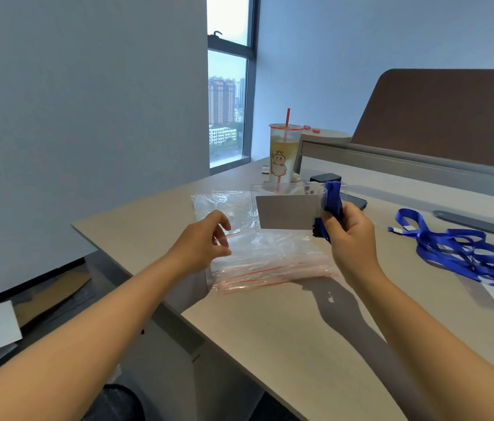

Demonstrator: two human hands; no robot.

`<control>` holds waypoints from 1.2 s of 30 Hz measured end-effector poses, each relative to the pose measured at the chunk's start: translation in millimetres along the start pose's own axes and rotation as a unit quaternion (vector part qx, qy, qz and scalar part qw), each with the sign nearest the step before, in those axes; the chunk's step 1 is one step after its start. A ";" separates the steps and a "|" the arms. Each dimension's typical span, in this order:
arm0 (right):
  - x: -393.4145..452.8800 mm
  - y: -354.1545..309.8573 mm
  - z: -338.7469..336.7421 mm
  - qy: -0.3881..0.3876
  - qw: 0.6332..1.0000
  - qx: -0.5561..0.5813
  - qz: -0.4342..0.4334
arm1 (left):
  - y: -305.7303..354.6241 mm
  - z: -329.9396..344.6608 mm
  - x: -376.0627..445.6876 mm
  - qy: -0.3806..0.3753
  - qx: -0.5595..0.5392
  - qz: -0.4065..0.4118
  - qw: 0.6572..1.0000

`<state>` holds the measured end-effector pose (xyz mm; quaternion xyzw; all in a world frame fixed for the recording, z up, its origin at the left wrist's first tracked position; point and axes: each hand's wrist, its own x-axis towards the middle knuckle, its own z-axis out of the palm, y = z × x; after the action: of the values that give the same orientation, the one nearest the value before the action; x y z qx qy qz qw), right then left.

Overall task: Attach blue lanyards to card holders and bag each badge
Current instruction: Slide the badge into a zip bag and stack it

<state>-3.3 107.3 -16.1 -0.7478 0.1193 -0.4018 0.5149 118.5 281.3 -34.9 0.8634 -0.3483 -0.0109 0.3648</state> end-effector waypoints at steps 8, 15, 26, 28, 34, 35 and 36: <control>8.3 11.2 -1.8 -0.056 0.987 -0.144 -0.047 | -2.7 -2.4 12.2 -0.004 -0.025 -0.003 1.000; 14.8 10.6 -1.2 -0.081 0.966 -0.236 -0.064 | 5.6 -10.6 13.5 -0.035 -0.075 0.008 0.997; 14.4 7.0 4.0 -0.073 0.979 -0.192 -0.012 | 0.8 -19.6 1.4 0.012 -0.109 0.011 0.994; 12.3 6.7 2.8 -0.079 0.979 -0.187 -0.016 | 1.3 -18.7 4.0 0.053 -0.152 0.016 0.987; 8.7 -1.9 2.7 -0.067 0.990 -0.120 -0.043 | 13.2 -12.5 9.0 0.080 -0.188 0.025 0.979; 8.6 -4.3 3.4 -0.069 0.990 -0.114 -0.053 | 15.9 -12.7 10.0 0.084 -0.196 0.026 0.977; 8.8 -6.0 4.2 -0.071 0.988 -0.115 -0.068 | 18.4 -13.3 11.0 0.085 -0.204 0.028 0.975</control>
<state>4.0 107.6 -7.3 -0.8350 0.0764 -0.3651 0.4044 119.5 273.8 -10.8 0.7587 -0.3302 0.0020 0.5616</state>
